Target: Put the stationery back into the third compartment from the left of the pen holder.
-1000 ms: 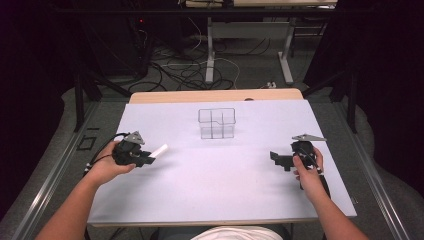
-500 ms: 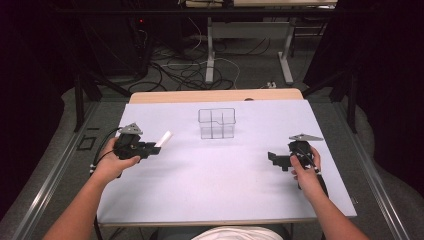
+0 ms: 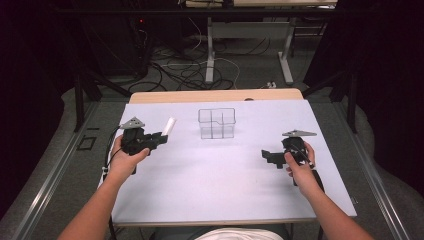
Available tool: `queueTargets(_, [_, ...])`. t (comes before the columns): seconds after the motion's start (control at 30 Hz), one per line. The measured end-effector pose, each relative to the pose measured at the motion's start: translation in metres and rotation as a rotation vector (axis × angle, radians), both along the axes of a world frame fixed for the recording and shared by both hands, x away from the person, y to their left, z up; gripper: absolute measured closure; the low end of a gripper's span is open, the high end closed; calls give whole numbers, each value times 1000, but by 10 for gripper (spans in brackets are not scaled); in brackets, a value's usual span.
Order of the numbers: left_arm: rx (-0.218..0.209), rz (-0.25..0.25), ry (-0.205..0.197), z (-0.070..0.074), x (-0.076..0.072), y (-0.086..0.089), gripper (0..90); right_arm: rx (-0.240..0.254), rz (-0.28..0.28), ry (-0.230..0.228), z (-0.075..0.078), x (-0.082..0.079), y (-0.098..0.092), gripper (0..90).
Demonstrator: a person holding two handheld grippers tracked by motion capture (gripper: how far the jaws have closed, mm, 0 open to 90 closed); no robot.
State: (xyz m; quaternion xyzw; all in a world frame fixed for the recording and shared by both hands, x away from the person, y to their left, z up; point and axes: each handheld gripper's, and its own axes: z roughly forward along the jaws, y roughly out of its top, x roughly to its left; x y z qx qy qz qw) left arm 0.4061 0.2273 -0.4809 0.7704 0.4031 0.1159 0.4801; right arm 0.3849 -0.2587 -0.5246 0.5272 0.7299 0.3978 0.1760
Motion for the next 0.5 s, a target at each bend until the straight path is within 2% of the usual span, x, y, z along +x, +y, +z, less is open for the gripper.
queueTargets(0.03, [-18, 21, 1, 0, -1, -3, 714, -1, -1, 3, 1, 0, 1, 0])
queueTargets(0.2, [-66, 69, -52, 4, -1, -17, 714, 5, 17, -6, 10, 3, 10, 0])
queueTargets(0.37, [-105, 90, -82, 7, -4, -33, 714, 35, 40, -8, 19, 9, 23, 0])
queueTargets(0.5, [-143, 108, -87, 6, -8, -42, 713, 46, 52, -7, 26, 14, 34, 0])
